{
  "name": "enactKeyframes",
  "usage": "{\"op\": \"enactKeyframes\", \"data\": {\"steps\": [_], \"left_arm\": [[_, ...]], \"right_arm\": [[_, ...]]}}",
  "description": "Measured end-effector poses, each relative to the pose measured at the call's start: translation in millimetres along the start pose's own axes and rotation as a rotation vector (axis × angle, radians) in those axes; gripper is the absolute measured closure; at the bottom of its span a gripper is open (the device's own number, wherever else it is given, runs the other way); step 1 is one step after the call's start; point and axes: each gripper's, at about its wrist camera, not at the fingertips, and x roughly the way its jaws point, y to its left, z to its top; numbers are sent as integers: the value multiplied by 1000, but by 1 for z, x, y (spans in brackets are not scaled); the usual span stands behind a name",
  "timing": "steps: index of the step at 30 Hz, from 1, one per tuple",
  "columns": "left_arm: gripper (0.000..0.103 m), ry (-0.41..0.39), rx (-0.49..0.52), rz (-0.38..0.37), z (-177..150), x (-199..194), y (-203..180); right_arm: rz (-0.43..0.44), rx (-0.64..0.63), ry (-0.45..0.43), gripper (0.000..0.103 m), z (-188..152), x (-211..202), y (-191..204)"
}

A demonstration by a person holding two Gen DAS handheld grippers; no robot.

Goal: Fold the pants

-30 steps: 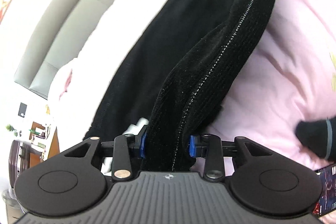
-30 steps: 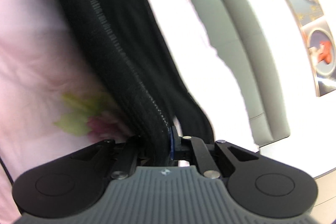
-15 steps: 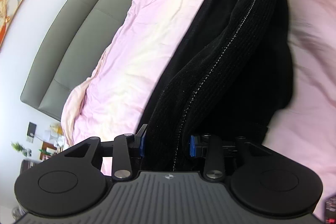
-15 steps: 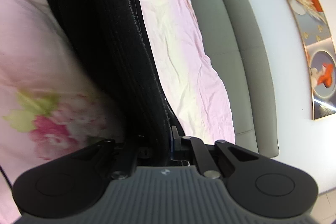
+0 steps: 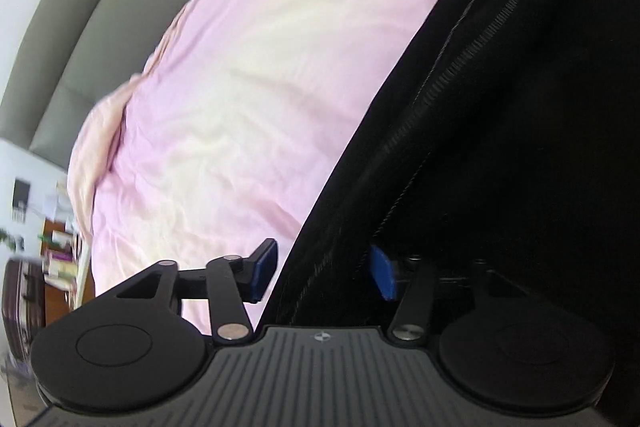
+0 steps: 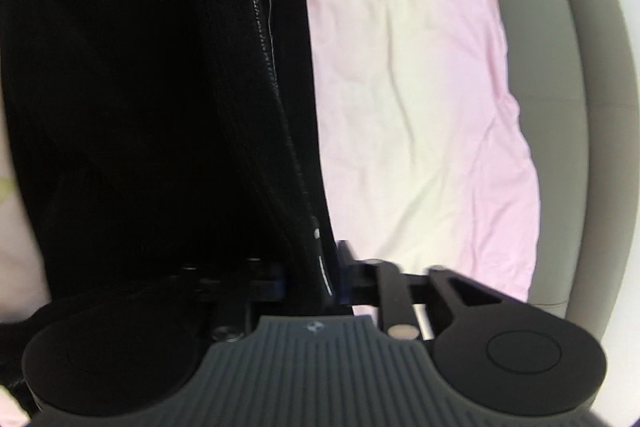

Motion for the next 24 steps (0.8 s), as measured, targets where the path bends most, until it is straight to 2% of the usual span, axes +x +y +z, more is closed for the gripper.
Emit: {"op": "enactKeyframes", "data": {"steps": [2, 3, 7, 9, 11, 13, 15, 19, 22, 24], "left_arm": [[8, -16, -58, 9, -5, 7, 10], [3, -25, -97, 14, -10, 7, 17], [1, -86, -309, 41, -38, -5, 60], [2, -105, -435, 110, -55, -13, 83], [6, -70, -523, 217, -70, -17, 103], [9, -56, -581, 206, -84, -21, 120], [9, -81, -633, 172, -102, -40, 117], [8, -91, -605, 132, -113, -66, 96], [8, -113, -555, 106, -127, -82, 68], [8, -125, -548, 59, -137, -86, 51]], "right_arm": [[20, 11, 14, 67, 2, 13, 3], [29, 27, 13, 67, 1, 16, 4], [46, 186, -15, 65, -14, 7, -10], [104, 364, -21, 62, -26, 0, -31], [178, 558, -24, 48, -43, -7, -57], [249, 661, -15, 47, -57, -15, -71], [256, 688, -14, 46, -64, -28, -72], [217, 776, -18, 44, -67, -60, -56], [170, 817, 4, 44, -62, -86, -24], [174, 881, 13, 44, -65, -98, -6]]}}
